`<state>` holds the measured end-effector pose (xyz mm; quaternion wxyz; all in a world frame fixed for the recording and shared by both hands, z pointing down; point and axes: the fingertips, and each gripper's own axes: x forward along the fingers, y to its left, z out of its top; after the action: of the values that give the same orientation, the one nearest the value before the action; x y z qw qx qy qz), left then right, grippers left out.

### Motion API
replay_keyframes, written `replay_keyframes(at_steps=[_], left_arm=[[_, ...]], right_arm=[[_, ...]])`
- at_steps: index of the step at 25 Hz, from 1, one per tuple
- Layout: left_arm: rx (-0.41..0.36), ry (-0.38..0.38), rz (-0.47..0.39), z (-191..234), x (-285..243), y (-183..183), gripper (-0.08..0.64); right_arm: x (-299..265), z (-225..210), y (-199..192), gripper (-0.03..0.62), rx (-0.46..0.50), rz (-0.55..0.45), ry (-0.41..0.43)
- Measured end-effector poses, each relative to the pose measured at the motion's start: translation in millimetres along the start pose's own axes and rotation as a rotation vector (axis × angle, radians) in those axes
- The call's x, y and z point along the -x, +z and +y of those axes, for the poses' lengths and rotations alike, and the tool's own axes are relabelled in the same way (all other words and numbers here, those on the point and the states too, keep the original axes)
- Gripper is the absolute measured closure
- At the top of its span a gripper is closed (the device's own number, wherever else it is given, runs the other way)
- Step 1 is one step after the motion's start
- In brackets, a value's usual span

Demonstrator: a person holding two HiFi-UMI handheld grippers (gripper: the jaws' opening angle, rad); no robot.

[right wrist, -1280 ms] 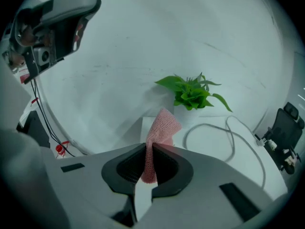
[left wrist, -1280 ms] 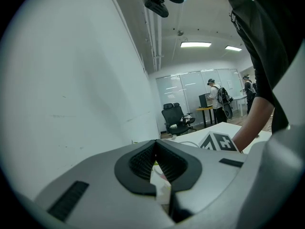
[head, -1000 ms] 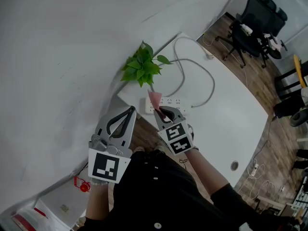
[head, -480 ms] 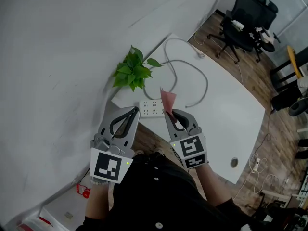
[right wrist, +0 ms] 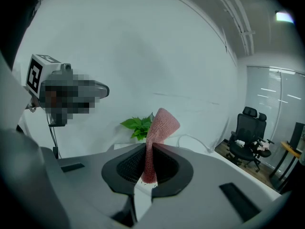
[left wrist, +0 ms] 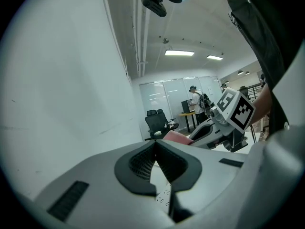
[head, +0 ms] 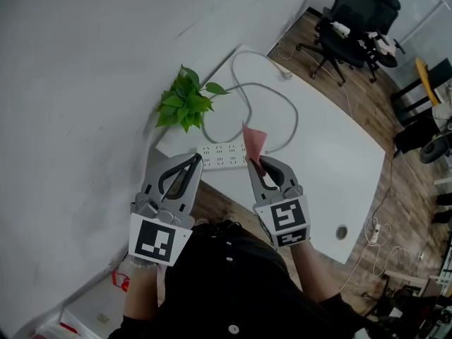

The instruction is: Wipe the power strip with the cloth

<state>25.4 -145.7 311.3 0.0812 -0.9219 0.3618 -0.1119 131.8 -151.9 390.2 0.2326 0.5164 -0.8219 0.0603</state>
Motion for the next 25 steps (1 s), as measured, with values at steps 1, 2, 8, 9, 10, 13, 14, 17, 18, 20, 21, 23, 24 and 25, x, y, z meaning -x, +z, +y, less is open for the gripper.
replay_keyframes(at_steps=[1, 2, 8, 9, 10, 13, 14, 17, 18, 20, 21, 23, 24, 25], left_arm=[[-0.002, -0.003, 0.000, -0.8, -0.8, 0.1, 0.546], [-0.002, -0.005, 0.000, -1.5, -1.4, -0.2, 0.546], [-0.013, -0.010, 0.002, -3.6, -3.2, -1.0, 0.546], [-0.016, -0.010, 0.002, -3.6, -3.3, -1.0, 0.546], [-0.019, -0.010, 0.002, -3.4, -3.5, -1.2, 0.546], [-0.022, -0.010, 0.001, -2.8, -4.1, -1.7, 0.546], [-0.024, -0.010, 0.001, -2.7, -4.3, -2.0, 0.546], [-0.022, -0.011, 0.005, -2.7, -4.8, -3.1, 0.546], [-0.020, -0.012, 0.005, -2.7, -5.0, -2.9, 0.546], [-0.017, -0.013, 0.004, -2.8, -5.4, -2.7, 0.546], [-0.017, -0.014, 0.006, -3.0, -5.5, -2.9, 0.546], [-0.017, -0.017, 0.007, -3.6, -5.5, -3.9, 0.546], [-0.016, -0.017, 0.007, -3.7, -5.5, -4.3, 0.546], [-0.016, -0.017, 0.007, -3.6, -5.3, -4.8, 0.546]], right_arm=[[0.0, 0.1, -0.2, 0.543, 0.003, 0.000, 0.000], [-0.3, 0.3, -0.3, 0.543, 0.006, 0.000, 0.002], [-2.2, 4.0, 2.0, 0.543, 0.009, -0.002, 0.017], [-2.6, 4.8, 2.2, 0.543, 0.005, -0.002, 0.021], [-3.0, 5.5, 2.1, 0.543, 0.003, -0.002, 0.024], [-4.0, 6.7, 2.0, 0.543, 0.009, -0.001, 0.027], [-4.2, 7.2, 2.1, 0.543, 0.011, -0.001, 0.029], [-4.7, 8.2, 2.3, 0.543, 0.014, 0.001, 0.034], [-4.8, 8.2, 2.5, 0.543, 0.016, 0.002, 0.034], [-5.1, 7.7, 3.1, 0.543, 0.019, 0.002, 0.035], [-5.3, 7.6, 3.3, 0.543, 0.020, 0.003, 0.034], [-5.9, 8.0, 2.7, 0.543, 0.022, 0.005, 0.034], [-6.3, 8.6, 2.2, 0.543, 0.022, 0.006, 0.034], [-6.6, 9.3, 1.9, 0.543, 0.022, 0.007, 0.035]])
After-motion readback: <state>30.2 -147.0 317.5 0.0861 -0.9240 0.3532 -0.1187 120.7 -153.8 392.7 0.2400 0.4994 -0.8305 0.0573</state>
